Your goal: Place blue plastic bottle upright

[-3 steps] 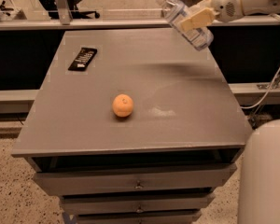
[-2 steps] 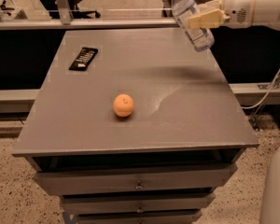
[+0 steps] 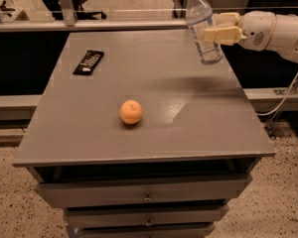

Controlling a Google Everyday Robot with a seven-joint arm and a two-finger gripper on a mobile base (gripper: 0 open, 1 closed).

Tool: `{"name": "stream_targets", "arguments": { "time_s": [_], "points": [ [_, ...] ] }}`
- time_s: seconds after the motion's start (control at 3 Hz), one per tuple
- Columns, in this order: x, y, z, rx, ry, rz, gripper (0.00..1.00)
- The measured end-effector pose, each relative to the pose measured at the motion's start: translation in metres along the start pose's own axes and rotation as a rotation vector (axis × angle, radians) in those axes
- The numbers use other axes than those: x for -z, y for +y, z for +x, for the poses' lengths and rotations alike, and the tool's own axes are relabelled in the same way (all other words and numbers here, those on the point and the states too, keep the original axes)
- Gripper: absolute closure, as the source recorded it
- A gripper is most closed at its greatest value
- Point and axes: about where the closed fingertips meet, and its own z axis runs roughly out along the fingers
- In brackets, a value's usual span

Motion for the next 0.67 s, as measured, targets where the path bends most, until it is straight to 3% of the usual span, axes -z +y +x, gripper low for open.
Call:
{"name": "stream_targets", "arguments": {
  "time_s": [0.67],
  "points": [
    [-0.007,0.019,0.035,0.029,-0.113,-0.074,1.0]
  ]
}}
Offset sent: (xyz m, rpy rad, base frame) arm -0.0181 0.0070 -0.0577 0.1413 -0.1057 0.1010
